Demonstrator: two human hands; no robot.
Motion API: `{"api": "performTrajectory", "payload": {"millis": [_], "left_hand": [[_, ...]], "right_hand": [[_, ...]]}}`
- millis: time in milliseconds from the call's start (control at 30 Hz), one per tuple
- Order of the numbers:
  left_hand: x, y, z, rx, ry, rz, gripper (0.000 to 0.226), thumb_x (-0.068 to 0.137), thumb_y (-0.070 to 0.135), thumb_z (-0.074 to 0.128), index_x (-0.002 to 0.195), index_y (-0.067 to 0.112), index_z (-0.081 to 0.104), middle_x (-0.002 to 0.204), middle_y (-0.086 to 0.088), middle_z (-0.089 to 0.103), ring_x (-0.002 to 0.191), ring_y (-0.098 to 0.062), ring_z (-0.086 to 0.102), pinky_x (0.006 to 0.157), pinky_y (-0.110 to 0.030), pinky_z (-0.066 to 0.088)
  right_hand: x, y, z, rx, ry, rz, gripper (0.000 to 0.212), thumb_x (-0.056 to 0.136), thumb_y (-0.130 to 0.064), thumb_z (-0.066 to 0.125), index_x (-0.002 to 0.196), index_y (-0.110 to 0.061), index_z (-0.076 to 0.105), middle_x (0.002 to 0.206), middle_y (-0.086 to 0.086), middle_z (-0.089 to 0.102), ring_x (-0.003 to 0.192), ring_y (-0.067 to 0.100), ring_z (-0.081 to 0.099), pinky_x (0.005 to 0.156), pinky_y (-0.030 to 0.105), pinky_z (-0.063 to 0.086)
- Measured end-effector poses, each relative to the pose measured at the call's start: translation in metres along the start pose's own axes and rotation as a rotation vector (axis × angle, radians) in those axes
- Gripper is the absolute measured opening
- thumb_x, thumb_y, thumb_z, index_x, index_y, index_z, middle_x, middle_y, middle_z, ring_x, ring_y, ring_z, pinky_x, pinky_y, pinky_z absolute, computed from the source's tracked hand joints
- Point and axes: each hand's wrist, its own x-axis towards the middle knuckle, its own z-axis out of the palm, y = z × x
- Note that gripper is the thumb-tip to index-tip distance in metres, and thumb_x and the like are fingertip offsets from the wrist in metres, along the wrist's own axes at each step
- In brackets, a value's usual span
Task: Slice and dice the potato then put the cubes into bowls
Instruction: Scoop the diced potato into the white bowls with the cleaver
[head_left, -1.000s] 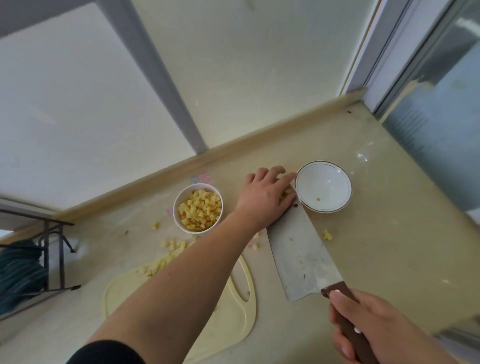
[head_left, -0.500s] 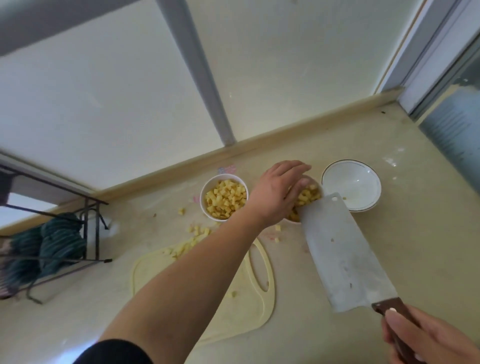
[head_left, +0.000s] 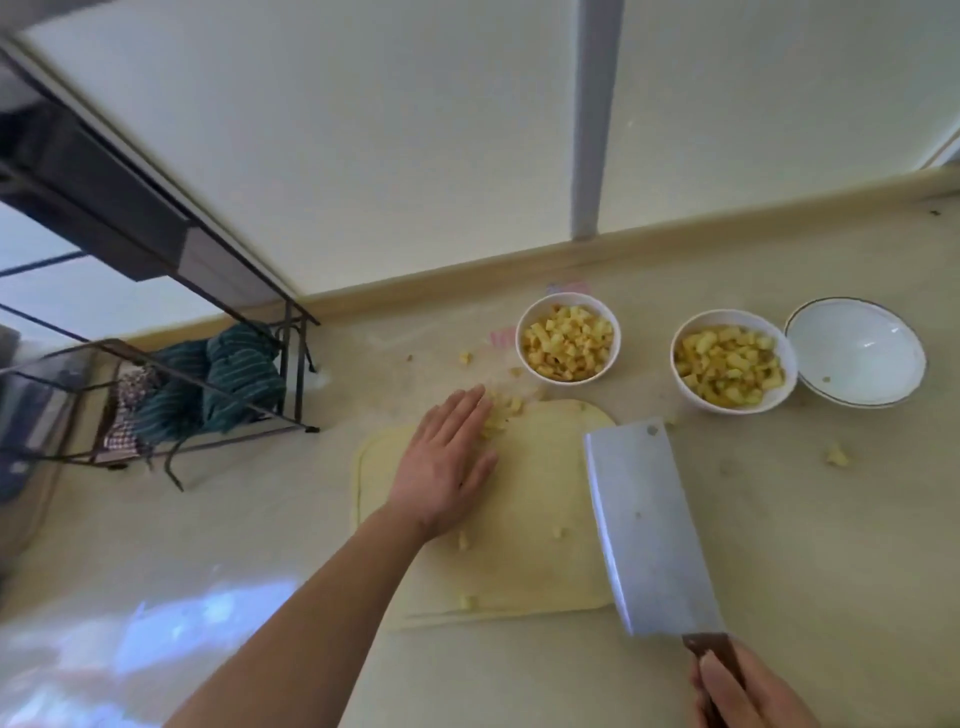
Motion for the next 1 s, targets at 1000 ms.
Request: {"api": "performTrajectory", "payload": {"millis": [1000], "left_hand": [[0.021, 0.005, 0.021, -0.271, 0.203, 0.14, 0.047, 0.099, 0.038, 0.053, 0.126, 0.003, 0.068, 0.131, -0.011, 0.064, 0.124, -0.024, 0.052, 0.112, -0.03, 0.037]], "right_hand": [[0.028, 0.006, 0.057, -0.34, -0.076, 0.196, 0.02, 0.103, -0.02, 0.041, 0.087, -0.01, 0.048, 0.053, 0.01, 0.062, 0.048, 0.03, 0.065, 0.039, 0.023, 0.04]]}}
